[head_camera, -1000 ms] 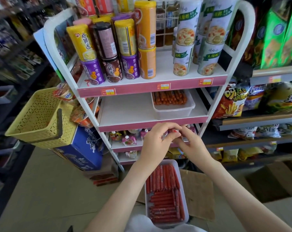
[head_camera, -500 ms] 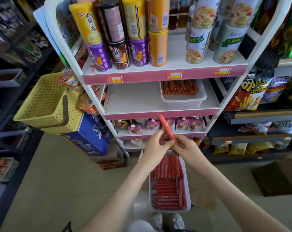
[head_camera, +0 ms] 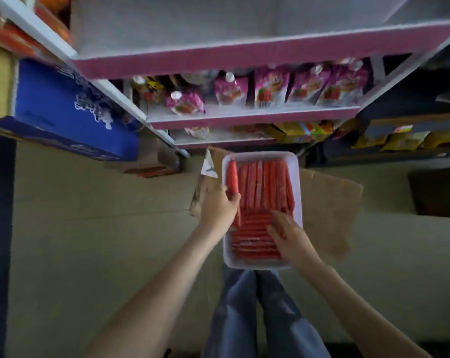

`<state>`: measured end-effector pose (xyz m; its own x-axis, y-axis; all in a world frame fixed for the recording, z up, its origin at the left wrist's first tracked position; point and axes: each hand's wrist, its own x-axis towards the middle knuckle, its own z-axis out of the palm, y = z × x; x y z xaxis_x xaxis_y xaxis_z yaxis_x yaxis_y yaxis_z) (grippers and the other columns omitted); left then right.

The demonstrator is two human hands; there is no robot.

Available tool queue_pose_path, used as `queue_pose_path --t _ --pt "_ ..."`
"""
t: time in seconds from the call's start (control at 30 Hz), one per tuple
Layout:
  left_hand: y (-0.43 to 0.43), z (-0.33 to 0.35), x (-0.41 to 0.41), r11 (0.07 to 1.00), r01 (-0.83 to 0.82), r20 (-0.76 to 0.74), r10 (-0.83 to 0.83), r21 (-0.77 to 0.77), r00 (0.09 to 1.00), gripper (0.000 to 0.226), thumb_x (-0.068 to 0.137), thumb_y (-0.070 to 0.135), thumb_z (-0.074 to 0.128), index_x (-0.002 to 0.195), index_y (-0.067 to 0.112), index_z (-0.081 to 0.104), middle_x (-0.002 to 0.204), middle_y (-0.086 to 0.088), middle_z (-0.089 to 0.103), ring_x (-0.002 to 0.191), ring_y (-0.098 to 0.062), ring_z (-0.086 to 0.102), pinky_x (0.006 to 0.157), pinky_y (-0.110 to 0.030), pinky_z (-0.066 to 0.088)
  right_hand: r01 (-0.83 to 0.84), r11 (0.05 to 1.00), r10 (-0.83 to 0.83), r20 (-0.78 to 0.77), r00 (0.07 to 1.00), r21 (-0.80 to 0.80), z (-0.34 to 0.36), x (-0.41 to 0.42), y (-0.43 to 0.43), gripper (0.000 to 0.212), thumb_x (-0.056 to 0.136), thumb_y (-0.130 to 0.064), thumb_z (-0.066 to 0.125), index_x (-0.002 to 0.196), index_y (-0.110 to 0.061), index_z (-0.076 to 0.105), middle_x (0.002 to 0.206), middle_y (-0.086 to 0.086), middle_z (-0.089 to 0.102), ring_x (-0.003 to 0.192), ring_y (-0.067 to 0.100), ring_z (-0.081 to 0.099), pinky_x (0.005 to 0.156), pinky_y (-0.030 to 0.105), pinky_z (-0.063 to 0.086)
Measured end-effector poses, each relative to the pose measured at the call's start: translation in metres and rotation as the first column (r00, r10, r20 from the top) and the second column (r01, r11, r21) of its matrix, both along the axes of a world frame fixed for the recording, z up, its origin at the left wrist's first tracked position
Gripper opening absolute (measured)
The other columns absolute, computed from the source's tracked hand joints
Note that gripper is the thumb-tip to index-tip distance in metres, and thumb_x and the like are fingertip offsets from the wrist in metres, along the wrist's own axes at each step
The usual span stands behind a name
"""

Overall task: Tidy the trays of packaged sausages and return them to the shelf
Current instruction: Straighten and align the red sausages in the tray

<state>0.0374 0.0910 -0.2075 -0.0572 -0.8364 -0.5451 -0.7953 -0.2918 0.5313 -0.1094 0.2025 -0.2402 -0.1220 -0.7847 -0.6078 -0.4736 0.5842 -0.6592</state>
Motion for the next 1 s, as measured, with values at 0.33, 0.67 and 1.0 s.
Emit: queue_pose_path --t 0.33,0.67,1.0 --pt "-0.003 -0.127 -0.019 0.958 0.216 0.304 -0.152 -0.187 0.94 0.043 0.1 0.028 0.044 0.138 0.009 0.037 0.121 -0.012 0.058 0.1 -0.028 0.06 0.069 -0.028 0.037 -0.582 0.813 0.53 -0.423 0.735 0.009 -0.143 0.041 -0.001 0.066 0.08 -0.018 0.066 0.141 -0.009 0.042 0.14 0.006 0.047 0.119 0.025 0.049 0.096 0.041 0.043" --pt "0.018 -0.148 0.032 0.475 0.88 0.577 -0.711 -0.027 0.401 0.066 0.079 0.045 0.063 0.137 0.017 0.048 0.145 -0.004 0.045 0.146 -0.027 0.012 0.108 -0.054 -0.024 -0.605 0.794 0.399 -0.71 0.58 -0.048 -0.167 0.05 -0.001 0.062 0.072 -0.022 0.068 0.132 -0.014 0.055 0.111 0.0 0.059 0.087 0.019 0.054 0.077 0.035 0.046" --pt "0.032 -0.156 0.019 0.58 0.814 0.724 -0.542 -0.045 0.426 0.055 0.084 0.015 0.039 0.138 0.015 0.048 0.14 -0.005 0.051 0.145 -0.025 0.017 0.11 -0.057 -0.012 -0.711 0.698 0.412 -0.767 0.492 -0.081 -0.172 0.041 -0.001 0.049 0.079 -0.017 0.051 0.127 -0.008 0.057 0.104 0.003 0.056 0.09 0.02 0.05 0.084 0.035 0.046"
